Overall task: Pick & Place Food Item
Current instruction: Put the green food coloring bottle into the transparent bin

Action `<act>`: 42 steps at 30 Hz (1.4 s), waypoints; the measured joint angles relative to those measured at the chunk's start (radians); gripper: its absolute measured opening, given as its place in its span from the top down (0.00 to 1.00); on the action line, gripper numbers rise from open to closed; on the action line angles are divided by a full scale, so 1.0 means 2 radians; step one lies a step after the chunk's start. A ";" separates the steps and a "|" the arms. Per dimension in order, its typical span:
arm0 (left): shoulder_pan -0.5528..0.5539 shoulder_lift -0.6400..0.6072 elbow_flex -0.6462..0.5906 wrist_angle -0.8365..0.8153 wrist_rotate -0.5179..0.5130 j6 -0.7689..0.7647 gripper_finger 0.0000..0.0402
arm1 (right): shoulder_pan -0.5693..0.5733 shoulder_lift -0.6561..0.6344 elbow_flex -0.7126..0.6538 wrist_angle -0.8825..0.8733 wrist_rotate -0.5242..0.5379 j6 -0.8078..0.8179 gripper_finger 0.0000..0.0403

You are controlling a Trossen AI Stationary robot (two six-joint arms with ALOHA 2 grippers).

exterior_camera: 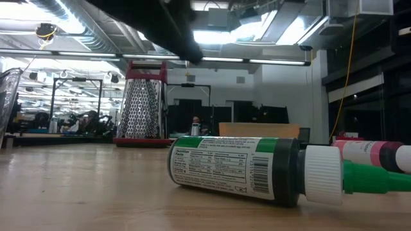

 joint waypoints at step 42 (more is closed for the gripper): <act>0.022 0.155 0.070 -0.013 0.088 -0.027 0.59 | 0.000 0.000 0.000 -0.004 0.000 0.000 0.37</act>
